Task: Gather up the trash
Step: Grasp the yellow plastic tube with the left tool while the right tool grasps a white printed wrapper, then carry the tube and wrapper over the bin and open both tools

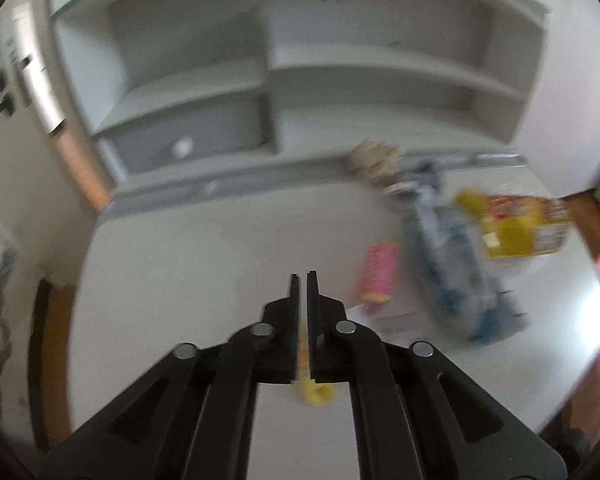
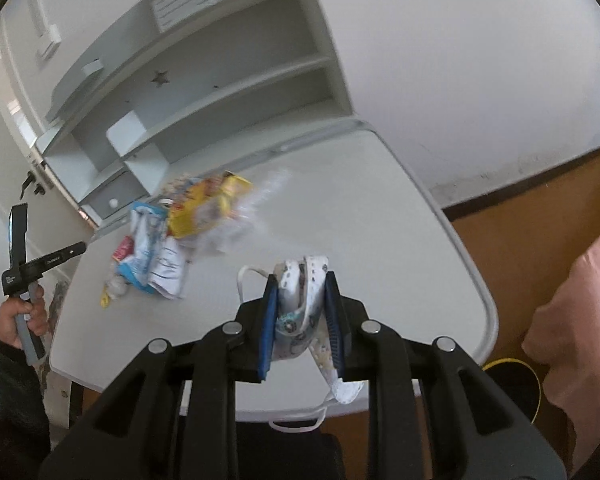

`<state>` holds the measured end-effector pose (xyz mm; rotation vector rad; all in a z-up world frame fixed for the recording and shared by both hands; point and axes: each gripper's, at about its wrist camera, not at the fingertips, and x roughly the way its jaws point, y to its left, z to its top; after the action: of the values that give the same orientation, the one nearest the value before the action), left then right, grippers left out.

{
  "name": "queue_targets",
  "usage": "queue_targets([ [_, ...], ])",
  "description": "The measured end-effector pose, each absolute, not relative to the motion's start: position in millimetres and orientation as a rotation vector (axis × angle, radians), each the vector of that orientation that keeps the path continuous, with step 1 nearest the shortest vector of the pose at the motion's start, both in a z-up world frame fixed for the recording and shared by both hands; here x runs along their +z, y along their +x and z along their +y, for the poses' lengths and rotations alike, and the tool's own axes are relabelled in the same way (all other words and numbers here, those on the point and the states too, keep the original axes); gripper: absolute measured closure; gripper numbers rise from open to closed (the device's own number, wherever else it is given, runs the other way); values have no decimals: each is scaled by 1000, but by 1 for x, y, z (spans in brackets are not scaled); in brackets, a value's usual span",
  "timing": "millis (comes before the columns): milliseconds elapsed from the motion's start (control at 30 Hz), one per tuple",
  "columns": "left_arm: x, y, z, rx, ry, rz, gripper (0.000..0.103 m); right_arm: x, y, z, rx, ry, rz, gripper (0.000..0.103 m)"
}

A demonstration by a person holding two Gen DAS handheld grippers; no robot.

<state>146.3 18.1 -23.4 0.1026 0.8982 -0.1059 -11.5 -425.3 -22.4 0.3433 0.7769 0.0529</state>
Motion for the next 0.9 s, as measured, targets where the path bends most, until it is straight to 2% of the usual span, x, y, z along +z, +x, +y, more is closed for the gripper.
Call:
queue_targets([
  [33,-31,147,20,-99,110,919,80,-27,-13,-429,52,351,782,80],
  [67,-42,147,19,-94,117,952,51,-30,-14,-433,51,357,786,80],
  [100,-48,147,19,-88,116,965,43,-33,-14,-436,52,365,789,80],
  [133,-55,146,19,-79,116,977,41,-36,-14,-438,54,370,791,80],
  [233,-74,148,20,-69,100,1033,42,-42,-13,-441,62,380,797,80],
  [333,-80,145,22,-44,122,1043,47,-44,-11,-442,71,383,800,80],
  [433,-87,144,26,-42,119,1061,59,-47,-7,-442,76,385,806,80],
  [533,-92,144,30,-49,108,1060,66,-49,-5,-440,81,384,814,80],
  [567,-92,144,29,-52,110,1057,70,-49,-4,-438,81,383,815,80],
  [600,-92,145,28,-61,113,1055,80,-50,-4,-437,82,383,817,80],
  [667,-92,142,23,-86,127,1053,91,-50,-3,-437,78,383,818,80],
  [900,-64,125,21,-83,107,992,91,-49,-12,-445,35,398,802,80],
])
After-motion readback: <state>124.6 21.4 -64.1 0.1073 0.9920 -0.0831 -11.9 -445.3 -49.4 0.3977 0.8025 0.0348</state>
